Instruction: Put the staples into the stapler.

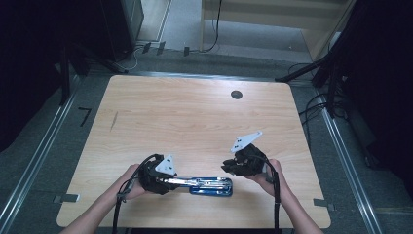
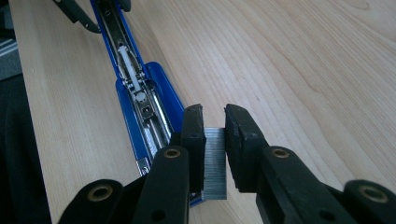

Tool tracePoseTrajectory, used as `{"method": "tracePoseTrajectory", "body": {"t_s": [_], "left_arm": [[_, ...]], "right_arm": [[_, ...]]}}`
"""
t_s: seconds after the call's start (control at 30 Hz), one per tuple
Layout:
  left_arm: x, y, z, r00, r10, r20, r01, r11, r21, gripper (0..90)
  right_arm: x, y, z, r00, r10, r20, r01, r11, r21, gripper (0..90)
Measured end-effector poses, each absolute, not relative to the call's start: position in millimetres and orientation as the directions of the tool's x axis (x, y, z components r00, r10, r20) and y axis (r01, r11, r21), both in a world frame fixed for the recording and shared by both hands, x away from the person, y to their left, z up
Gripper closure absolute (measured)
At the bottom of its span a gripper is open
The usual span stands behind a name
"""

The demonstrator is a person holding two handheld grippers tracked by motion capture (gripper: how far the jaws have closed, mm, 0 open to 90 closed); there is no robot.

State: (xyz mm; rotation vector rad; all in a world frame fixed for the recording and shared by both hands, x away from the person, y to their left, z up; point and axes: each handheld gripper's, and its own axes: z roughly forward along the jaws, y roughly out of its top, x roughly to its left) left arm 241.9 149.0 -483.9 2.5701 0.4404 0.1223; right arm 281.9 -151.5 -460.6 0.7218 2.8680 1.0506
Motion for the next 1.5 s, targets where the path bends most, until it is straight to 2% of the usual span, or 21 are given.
{"method": "tracePoseTrajectory", "body": {"t_s": [0.67, 1.5], "left_arm": [[242.9, 148.9, -484.0, 0.942, 0.335, -0.007, 0.290, -0.805, 0.517, 59.3], [243.0, 149.0, -484.3, 0.942, 0.336, -0.011, 0.294, -0.805, 0.515, 59.4]], "right_arm": [[271.0, -131.5, -478.0, -0.964, 0.236, 0.122, 0.260, 0.747, 0.612, 79.5], [267.5, -131.1, -486.2, -0.987, 0.141, 0.072, 0.156, 0.785, 0.600, 79.2]]}}
